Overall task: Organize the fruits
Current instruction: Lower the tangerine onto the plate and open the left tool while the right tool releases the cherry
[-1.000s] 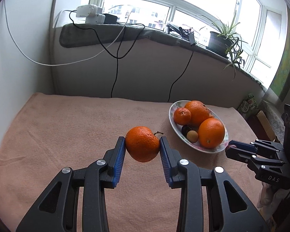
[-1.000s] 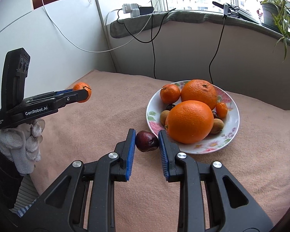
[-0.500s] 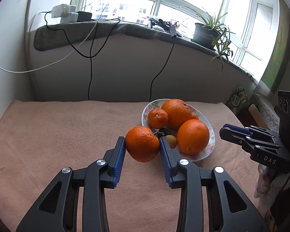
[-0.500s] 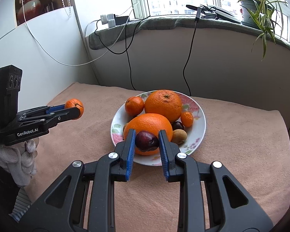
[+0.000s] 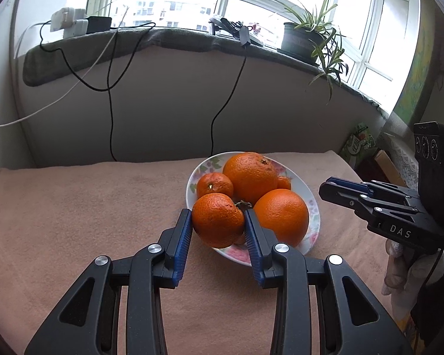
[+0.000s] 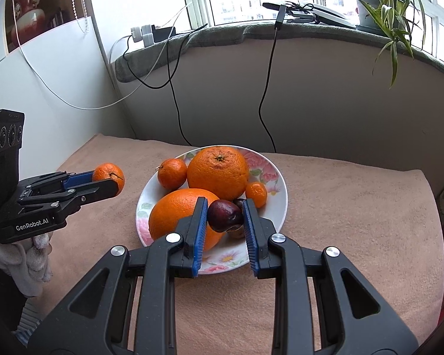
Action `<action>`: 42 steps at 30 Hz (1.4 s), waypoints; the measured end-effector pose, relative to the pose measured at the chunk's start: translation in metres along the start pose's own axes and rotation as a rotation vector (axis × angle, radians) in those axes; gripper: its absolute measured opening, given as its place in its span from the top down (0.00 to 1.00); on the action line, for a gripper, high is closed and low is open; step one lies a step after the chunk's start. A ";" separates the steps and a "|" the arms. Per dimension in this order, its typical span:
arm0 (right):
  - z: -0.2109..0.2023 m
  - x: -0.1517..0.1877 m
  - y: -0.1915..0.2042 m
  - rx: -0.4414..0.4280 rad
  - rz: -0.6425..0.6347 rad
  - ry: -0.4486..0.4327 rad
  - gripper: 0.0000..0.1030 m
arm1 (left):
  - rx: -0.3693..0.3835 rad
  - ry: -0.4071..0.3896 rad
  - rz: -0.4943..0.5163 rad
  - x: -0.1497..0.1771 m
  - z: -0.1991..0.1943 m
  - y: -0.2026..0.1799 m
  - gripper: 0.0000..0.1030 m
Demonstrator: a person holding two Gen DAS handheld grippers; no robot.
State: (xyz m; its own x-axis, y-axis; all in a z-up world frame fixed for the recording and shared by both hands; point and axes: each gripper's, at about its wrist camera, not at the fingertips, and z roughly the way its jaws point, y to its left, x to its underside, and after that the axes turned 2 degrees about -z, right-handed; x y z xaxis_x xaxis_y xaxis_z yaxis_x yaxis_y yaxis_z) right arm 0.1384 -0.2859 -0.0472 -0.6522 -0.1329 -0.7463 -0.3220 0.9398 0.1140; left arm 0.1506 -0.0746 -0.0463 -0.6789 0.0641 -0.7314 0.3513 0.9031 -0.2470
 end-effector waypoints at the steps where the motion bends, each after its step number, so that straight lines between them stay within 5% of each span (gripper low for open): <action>1: 0.001 -0.001 -0.001 0.001 0.001 0.000 0.75 | 0.002 0.000 0.002 -0.002 0.002 -0.001 0.67; 42: 0.030 -0.005 -0.025 -0.013 0.060 0.043 0.75 | 0.033 0.025 0.038 -0.025 0.040 -0.026 0.66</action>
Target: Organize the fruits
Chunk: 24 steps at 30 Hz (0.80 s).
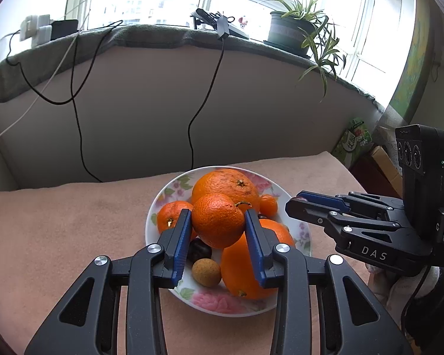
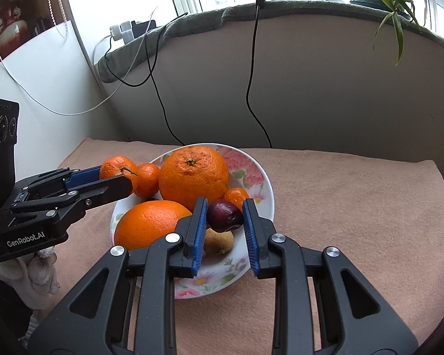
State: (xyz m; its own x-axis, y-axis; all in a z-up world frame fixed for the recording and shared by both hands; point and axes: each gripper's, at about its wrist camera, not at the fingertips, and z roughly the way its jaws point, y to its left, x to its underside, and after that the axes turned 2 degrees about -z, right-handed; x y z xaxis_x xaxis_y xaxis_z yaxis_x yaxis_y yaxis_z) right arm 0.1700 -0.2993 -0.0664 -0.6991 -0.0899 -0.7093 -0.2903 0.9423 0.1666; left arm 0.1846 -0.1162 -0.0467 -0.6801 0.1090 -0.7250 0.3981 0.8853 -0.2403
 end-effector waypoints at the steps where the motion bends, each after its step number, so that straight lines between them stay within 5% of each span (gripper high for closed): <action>1: 0.000 0.000 0.000 0.001 0.001 0.000 0.75 | -0.001 0.000 -0.001 0.000 0.000 0.000 0.66; 3: 0.000 0.000 -0.002 0.001 0.009 -0.002 0.70 | 0.000 0.003 -0.001 -0.001 0.001 0.001 0.66; 6: -0.001 -0.001 -0.004 0.004 0.025 -0.017 0.49 | 0.002 -0.005 0.003 -0.002 0.000 0.000 0.58; 11: -0.002 -0.002 -0.003 -0.001 0.024 -0.018 0.47 | -0.002 -0.011 -0.002 -0.002 -0.001 0.002 0.58; 24: -0.008 0.000 0.000 0.027 0.018 -0.029 0.21 | -0.014 -0.034 0.006 0.000 -0.009 0.001 0.41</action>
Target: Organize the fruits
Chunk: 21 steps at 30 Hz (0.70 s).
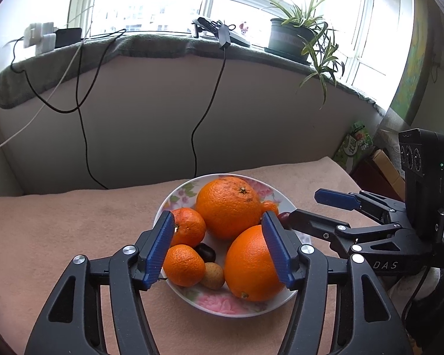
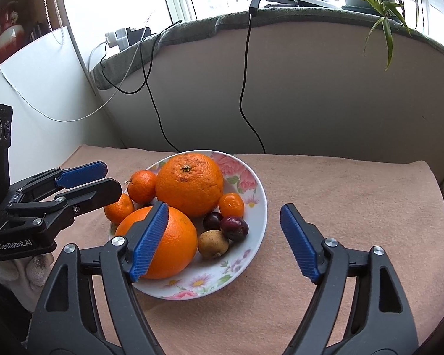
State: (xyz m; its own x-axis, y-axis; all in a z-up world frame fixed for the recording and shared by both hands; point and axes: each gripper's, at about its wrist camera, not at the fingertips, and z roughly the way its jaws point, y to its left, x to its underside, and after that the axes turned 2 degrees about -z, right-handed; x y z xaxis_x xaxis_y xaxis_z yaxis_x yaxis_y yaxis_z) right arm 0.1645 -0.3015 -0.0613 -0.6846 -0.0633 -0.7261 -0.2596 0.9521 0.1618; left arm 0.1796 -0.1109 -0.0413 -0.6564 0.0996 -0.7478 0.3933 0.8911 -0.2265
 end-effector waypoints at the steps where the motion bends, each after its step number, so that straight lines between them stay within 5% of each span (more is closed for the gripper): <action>1: 0.000 0.000 0.000 0.001 0.000 0.001 0.20 | 0.000 -0.001 -0.001 0.000 0.000 0.000 0.40; 13: -0.011 0.006 0.000 0.032 0.021 -0.016 0.04 | -0.029 -0.022 -0.022 0.002 -0.016 0.004 0.29; 21: -0.026 0.009 0.002 0.046 0.036 -0.042 0.03 | -0.067 -0.047 -0.012 0.004 -0.031 -0.001 0.29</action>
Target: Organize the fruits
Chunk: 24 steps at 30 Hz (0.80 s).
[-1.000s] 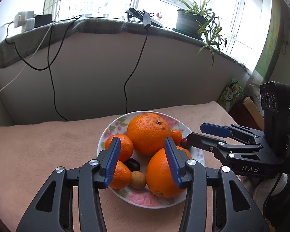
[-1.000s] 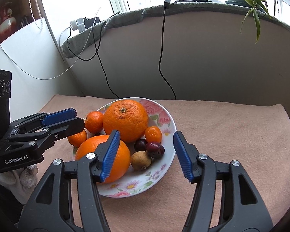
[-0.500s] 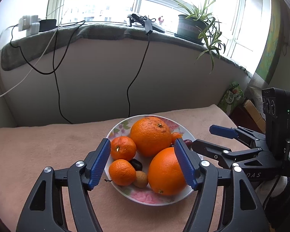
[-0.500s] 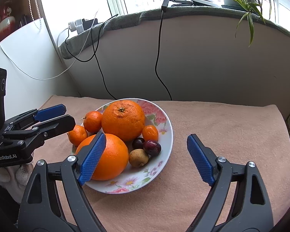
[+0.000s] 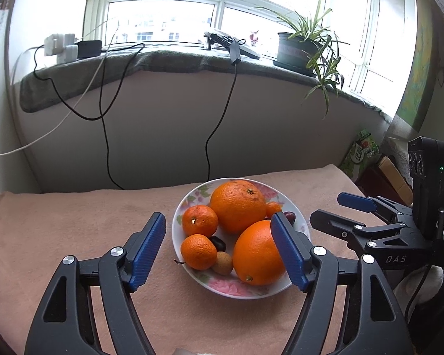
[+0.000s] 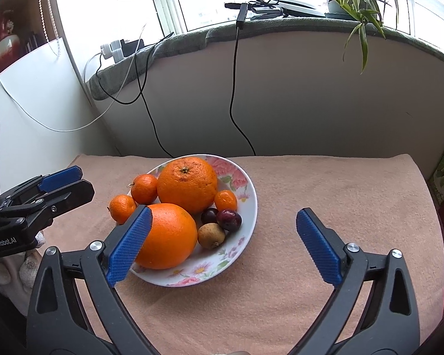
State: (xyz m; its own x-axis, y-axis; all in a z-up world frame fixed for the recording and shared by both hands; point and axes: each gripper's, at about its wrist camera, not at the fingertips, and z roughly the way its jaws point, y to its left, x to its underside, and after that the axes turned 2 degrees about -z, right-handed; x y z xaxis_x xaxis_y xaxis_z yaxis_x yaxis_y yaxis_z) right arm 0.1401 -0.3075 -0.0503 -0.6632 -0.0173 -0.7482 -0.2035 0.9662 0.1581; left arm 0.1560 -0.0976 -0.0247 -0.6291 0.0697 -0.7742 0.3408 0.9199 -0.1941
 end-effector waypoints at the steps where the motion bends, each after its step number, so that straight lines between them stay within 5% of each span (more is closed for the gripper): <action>1: -0.002 0.000 0.001 0.003 -0.001 -0.005 0.03 | -0.006 -0.004 0.002 0.000 -0.002 -0.001 0.29; 24: -0.046 0.025 0.015 0.042 0.016 -0.073 0.02 | -0.062 -0.046 -0.013 0.024 -0.048 -0.005 0.26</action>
State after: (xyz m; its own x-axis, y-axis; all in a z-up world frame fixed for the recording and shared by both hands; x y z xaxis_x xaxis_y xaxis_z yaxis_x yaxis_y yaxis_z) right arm 0.0877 -0.3055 -0.0368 -0.6115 0.0159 -0.7911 -0.1613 0.9763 0.1443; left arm 0.1060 -0.0825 -0.0134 -0.6000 0.0413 -0.7990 0.2881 0.9428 -0.1676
